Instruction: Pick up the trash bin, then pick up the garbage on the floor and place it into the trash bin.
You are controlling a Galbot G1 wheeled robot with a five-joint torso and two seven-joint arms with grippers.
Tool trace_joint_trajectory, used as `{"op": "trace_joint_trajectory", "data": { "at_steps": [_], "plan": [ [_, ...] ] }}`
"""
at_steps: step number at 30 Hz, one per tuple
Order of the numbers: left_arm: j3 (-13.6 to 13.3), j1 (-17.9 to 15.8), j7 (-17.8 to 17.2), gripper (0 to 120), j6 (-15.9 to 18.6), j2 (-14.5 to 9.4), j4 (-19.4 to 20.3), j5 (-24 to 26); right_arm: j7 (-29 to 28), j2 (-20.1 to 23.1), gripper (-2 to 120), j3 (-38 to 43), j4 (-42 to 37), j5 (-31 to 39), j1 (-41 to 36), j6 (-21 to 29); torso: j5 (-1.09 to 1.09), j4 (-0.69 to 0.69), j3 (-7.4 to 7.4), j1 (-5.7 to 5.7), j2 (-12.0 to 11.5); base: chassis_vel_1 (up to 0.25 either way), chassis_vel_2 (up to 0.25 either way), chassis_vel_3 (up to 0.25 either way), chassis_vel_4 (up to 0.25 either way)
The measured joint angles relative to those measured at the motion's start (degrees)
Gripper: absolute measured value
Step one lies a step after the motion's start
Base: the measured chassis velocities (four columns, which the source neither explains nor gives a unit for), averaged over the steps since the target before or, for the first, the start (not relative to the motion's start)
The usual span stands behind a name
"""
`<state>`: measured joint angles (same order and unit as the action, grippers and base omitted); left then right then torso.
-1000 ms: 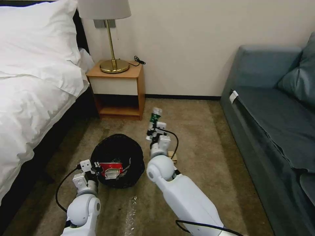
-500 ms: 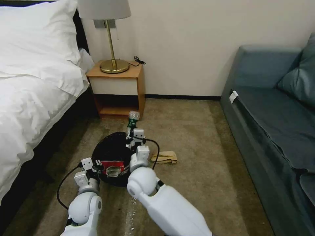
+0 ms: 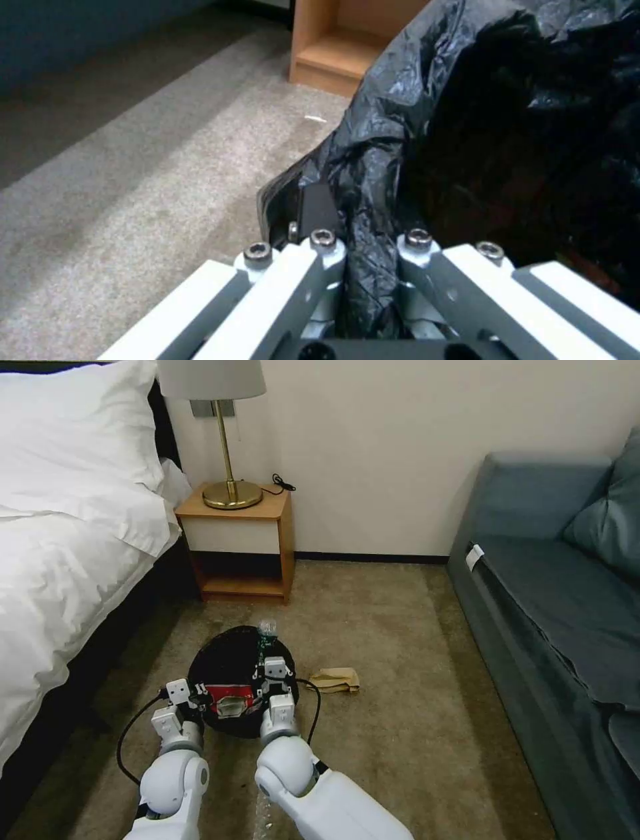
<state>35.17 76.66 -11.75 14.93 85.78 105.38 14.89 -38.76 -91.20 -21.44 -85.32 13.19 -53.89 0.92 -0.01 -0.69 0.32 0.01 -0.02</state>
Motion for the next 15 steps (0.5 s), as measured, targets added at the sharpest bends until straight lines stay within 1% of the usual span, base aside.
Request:
{"op": "trace_joint_trajectory", "data": {
  "at_steps": [1,2,4,5,6,7,8,9,10,11,12,14,15],
  "plan": [
    [0.0,0.0,0.0,3,0.0,0.0,0.0,0.0,0.0,0.0,14,-0.1,0.1,-0.2,-0.1,0.0,0.0,0.0,0.0,0.0,0.0,0.0,0.0,0.0,0.0],
    [0.0,0.0,0.0,3,0.0,0.0,0.0,0.0,-0.1,0.0,21,-0.3,0.1,-0.4,-0.3,0.0,0.0,0.0,0.0,0.0,0.0,0.0,0.0,0.0,0.0],
    [0.0,0.0,0.0,3,0.0,0.0,0.0,0.0,-0.1,0.0,23,-0.3,0.1,-0.4,-0.5,0.0,0.0,0.0,0.0,0.0,0.0,0.0,0.0,0.0,0.0],
    [0.1,-0.1,0.0,3,0.0,0.0,-0.1,0.0,-0.1,-0.1,33,-0.4,0.1,-0.5,-0.7,0.0,0.0,0.0,0.0,0.0,0.0,0.0,0.0,0.0,0.0],
    [0.1,-0.1,0.0,3,0.0,0.0,-0.1,0.0,-0.1,-0.1,36,-0.4,0.1,-0.6,-0.7,0.0,0.0,0.0,0.0,0.0,0.0,0.0,0.0,0.0,0.0],
    [0.1,-0.1,0.0,3,0.0,0.0,-0.1,0.0,-0.1,-0.1,36,-0.4,0.1,-0.6,-0.7,0.0,0.0,0.0,0.0,0.0,0.0,0.0,0.0,0.0,0.0],
    [0.1,-0.1,0.0,3,0.0,0.0,-0.2,0.0,-0.2,-0.1,42,-0.4,0.1,-0.6,-0.8,0.1,0.0,0.0,0.0,0.0,0.0,0.0,0.0,0.0,0.0],
    [0.1,-0.1,0.0,3,0.0,0.0,-0.2,0.0,-0.2,-0.1,42,-0.4,0.1,-0.6,-0.8,0.1,0.0,0.0,0.0,0.0,0.0,0.0,0.0,0.0,0.0],
    [0.1,-0.1,0.0,3,0.0,0.1,-0.3,0.0,-0.2,-0.1,49,-0.5,0.1,-0.7,-0.9,0.1,0.0,0.0,0.0,0.0,0.0,0.0,0.0,0.0,0.0],
    [0.0,-0.1,0.0,3,0.0,0.1,-0.4,0.0,-0.2,-0.1,53,-0.5,0.1,-0.7,-0.9,0.1,0.0,0.0,0.0,0.0,0.0,0.0,0.0,0.0,0.0],
    [0.0,-0.1,0.0,3,0.0,0.1,-0.4,0.0,-0.2,-0.1,53,-0.5,0.1,-0.7,-0.9,0.1,0.0,0.0,0.0,0.0,0.0,0.0,0.0,0.0,0.0],
    [0.0,-0.2,-0.1,3,0.0,0.1,-0.4,0.0,-0.2,-0.1,64,-0.5,0.1,-0.7,-0.9,0.2,0.0,0.0,0.0,0.0,0.0,0.0,0.0,0.0,0.0],
    [0.0,-0.2,-0.1,3,0.0,0.1,-0.4,0.0,-0.2,-0.1,64,-0.5,0.1,-0.7,-0.9,0.2,0.0,0.0,0.0,0.0,0.0,0.0,0.0,0.0,0.0]
  ]
}}
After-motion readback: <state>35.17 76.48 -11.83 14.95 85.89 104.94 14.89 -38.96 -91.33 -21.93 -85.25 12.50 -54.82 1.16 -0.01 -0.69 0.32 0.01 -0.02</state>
